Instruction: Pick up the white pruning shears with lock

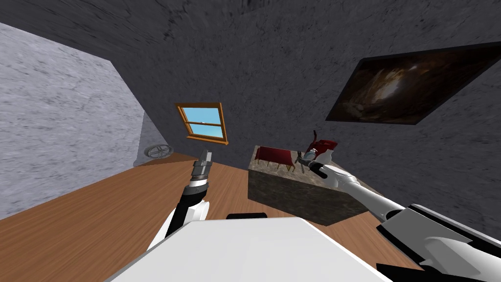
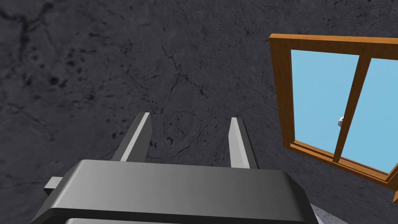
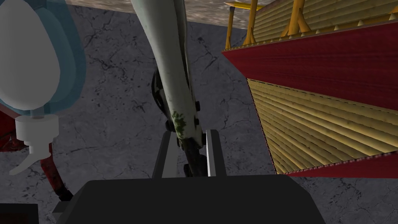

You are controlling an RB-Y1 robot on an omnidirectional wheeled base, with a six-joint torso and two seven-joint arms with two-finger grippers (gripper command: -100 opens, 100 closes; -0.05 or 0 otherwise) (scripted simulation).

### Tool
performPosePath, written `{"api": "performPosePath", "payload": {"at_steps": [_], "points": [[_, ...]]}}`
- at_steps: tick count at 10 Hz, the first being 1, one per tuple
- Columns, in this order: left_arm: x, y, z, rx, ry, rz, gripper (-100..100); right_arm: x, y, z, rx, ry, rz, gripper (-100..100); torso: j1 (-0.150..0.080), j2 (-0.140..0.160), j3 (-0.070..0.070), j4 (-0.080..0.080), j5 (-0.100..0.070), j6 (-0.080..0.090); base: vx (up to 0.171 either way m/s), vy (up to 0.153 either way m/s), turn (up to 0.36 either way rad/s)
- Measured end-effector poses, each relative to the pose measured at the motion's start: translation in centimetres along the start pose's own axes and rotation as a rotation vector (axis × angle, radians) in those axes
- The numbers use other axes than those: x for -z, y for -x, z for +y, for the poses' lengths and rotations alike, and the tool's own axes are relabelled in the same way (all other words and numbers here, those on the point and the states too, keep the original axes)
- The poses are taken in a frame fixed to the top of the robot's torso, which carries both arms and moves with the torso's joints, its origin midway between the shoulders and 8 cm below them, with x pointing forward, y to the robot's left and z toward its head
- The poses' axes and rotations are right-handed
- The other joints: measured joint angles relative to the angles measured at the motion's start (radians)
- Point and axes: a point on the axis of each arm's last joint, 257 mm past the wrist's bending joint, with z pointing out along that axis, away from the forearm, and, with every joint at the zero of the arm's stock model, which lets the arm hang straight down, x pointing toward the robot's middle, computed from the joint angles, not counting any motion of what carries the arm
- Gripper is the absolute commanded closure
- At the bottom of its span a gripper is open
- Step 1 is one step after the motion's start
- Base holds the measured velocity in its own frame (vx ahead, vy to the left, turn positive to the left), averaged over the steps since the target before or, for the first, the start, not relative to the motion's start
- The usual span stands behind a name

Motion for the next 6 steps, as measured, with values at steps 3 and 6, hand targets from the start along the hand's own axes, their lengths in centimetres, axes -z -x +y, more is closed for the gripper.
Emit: {"api": "performPosePath", "payload": {"at_steps": [3,6], "points": [[0.0,0.0,0.0,0.000,0.000,0.000,0,1.3,-0.9,0.1,-0.016,0.001,-0.007,100,-0.003,0.001,-0.001,-0.003,-0.005,0.003,0.033,-0.016,0.036],[0.0,0.0,0.0,0.000,0.000,0.000,0,2.5,-2.1,0.0,-0.033,-0.004,-0.007,100,-0.007,0.002,-0.002,-0.005,-0.009,0.006,0.026,-0.010,0.024]]}}
